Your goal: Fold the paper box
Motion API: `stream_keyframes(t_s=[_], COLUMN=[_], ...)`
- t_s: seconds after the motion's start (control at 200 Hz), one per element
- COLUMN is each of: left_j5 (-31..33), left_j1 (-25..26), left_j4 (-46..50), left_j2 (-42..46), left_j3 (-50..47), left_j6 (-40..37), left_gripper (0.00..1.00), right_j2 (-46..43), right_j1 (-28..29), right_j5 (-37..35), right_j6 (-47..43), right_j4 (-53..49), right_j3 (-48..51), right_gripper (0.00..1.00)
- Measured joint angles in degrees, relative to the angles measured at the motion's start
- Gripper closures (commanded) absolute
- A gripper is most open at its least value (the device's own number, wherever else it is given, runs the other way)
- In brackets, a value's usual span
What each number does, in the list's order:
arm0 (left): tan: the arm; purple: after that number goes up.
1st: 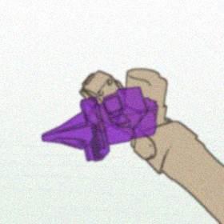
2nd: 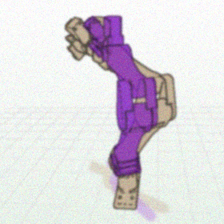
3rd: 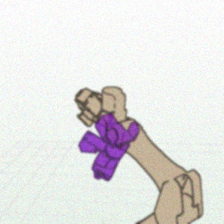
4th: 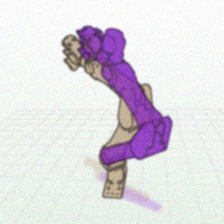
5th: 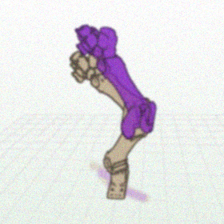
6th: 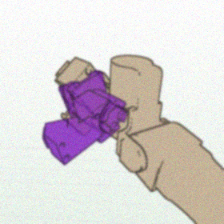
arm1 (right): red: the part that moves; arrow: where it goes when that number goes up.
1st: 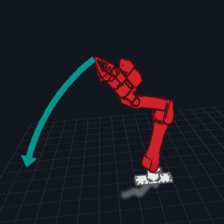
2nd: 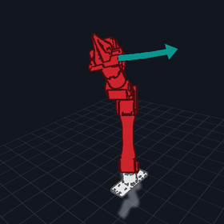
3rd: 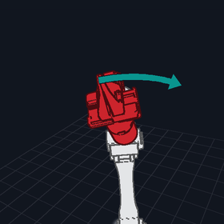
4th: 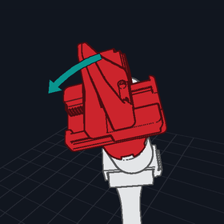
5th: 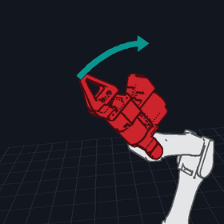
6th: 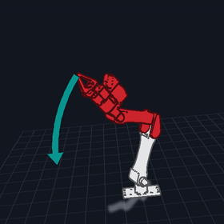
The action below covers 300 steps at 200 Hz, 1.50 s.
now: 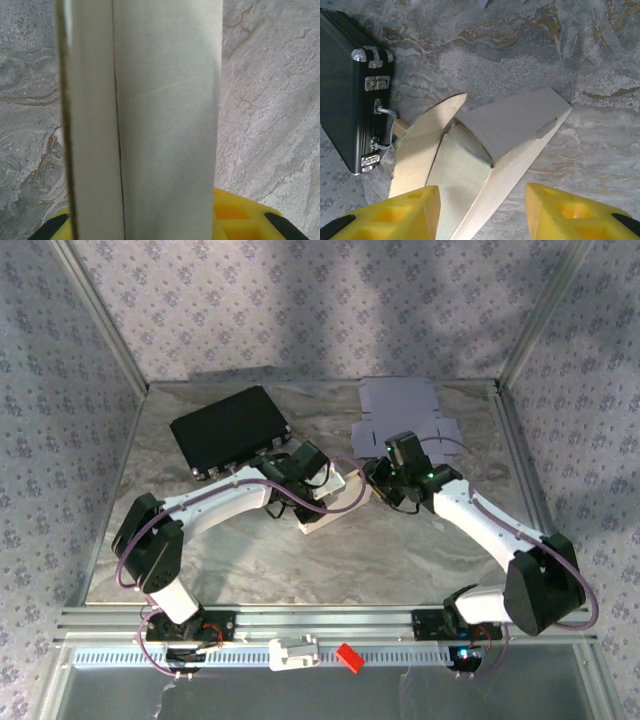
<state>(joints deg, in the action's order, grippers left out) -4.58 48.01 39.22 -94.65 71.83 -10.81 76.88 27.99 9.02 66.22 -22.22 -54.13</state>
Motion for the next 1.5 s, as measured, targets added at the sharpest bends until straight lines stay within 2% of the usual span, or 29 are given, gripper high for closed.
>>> stream_keyframes(t_s=[0.375, 0.46, 0.6, 0.715, 0.815, 0.964, 1.174, 1.324, 1.499], left_j5=[1.3, 1.6, 1.7, 2.1, 2.4, 2.0, -0.9, -4.0, -6.8], left_j1=[0.0, 0.0, 0.0, 0.0, -0.2, -1.9, -4.7, -6.1, -8.0], left_j4=[0.5, 0.9, 0.9, 1.1, 1.1, 1.7, 3.5, 5.2, 7.0], left_j2=[-0.5, -0.7, -0.7, -0.7, -0.4, 2.2, 6.5, 7.5, 7.6], left_j3=[0.5, 0.7, 0.7, 0.7, 0.4, -2.0, -5.9, -6.8, -6.8], left_j6=[0.4, 0.4, 0.3, -0.3, -2.1, -7.0, -15.0, -20.9, -25.5], left_gripper=[0.64, 0.65, 0.73, 0.75, 0.76, 0.76, 0.76, 0.76, 0.76], right_j2=[3.2, 3.2, 3.2, 3.0, 1.9, -1.7, -2.4, 3.0, 9.0], right_j1=[-0.6, -0.6, -0.6, -0.7, -1.6, -5.5, -12.3, -10.6, -6.1], right_j5=[2.7, 2.8, 2.5, 1.8, 0.9, 0.9, 9.4, 15.5, 16.4], right_j6=[2.7, 3.0, 2.7, -0.6, -7.5, -24.0, -47.5, -61.9, -74.5], right_j4=[2.6, 2.3, 0.0, -3.3, -6.6, -10.6, -16.1, -21.2, -27.0], right_j3=[-0.5, -0.7, -1.9, -3.8, -6.3, -10.6, -15.7, -19.8, -22.4], right_gripper=[0.66, 0.65, 0.60, 0.57, 0.56, 0.54, 0.51, 0.53, 0.56])
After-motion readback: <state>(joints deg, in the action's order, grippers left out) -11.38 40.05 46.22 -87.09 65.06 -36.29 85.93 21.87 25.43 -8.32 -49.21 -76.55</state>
